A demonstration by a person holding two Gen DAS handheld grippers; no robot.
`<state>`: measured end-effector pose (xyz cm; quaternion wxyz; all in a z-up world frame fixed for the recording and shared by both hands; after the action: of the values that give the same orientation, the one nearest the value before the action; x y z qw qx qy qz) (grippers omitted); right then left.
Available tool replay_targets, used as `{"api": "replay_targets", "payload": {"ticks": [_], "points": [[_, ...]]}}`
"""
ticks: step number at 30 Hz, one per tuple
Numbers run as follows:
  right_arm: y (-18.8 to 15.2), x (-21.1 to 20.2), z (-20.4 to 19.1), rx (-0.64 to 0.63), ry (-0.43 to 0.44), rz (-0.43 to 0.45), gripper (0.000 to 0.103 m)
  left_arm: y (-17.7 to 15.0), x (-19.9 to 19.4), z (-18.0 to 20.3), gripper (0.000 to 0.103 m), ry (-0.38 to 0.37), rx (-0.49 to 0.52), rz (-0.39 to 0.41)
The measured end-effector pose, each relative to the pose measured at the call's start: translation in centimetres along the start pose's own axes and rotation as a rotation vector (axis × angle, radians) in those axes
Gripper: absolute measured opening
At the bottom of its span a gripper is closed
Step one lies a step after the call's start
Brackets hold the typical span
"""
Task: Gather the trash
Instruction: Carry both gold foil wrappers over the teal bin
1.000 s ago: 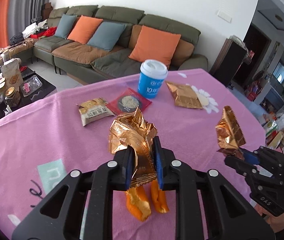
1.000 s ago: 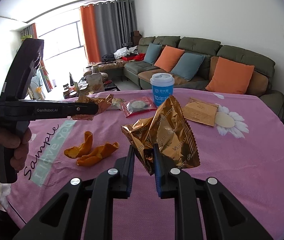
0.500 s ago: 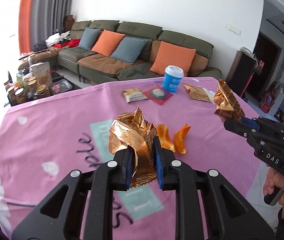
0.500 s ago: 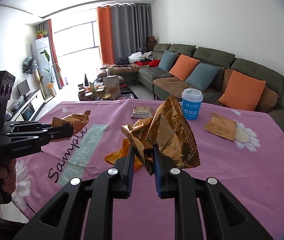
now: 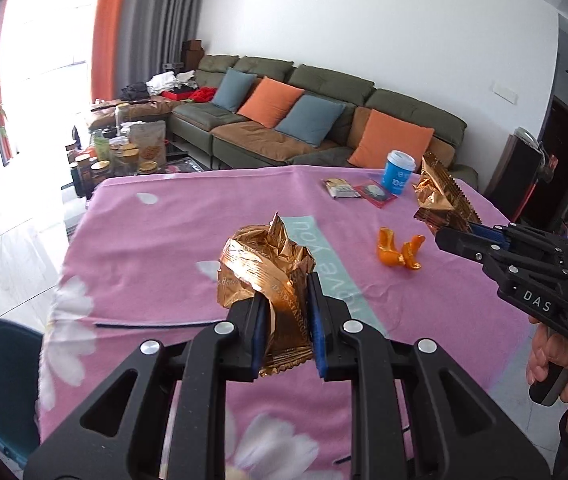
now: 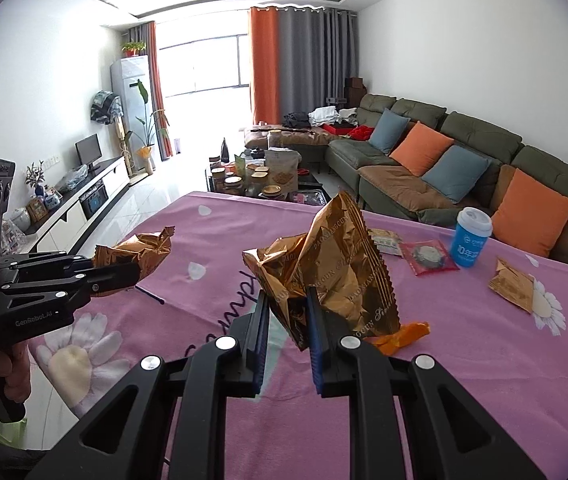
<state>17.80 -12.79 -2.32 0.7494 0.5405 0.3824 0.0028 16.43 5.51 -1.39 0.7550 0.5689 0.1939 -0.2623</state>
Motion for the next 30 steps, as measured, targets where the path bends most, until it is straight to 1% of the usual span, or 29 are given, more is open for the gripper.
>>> {"api": "replay_targets", "payload": {"ticks": [8,13,22,30], "points": [[0.9,0.8,-5.0,-0.053,0.067,-0.009,0.016,-2.0,-5.1,-4.8,0.019,0.067,-0.062,0.045],[2.0,2.0,-8.5,-0.102,0.123,-0.015,0.016,-3.0,-8.3,-8.5,0.020,0.125,-0.112,0.076],[4.4,3.9,-14.6,-0.187,0.223,-0.017,0.016,-4.1,-12.3,-15.1,0.020,0.219,-0.199,0.114],[5.9,5.6,-19.0,-0.237,0.305,-0.027,0.016,-5.4,-14.8,-18.8,0.020,0.283,-0.258,0.130]]}}
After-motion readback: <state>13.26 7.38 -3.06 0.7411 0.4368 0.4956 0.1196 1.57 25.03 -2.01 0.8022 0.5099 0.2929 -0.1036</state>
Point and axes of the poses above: each gripper's, at about its wrist camera, not at the fingertips, and x roughly the way its jaws point, z to its right, y to its top, the point moved 3 cm from there along x, roughly the way its jaws point, and after that the axes turned 9 degrees about -x, right-handed, at the moved point
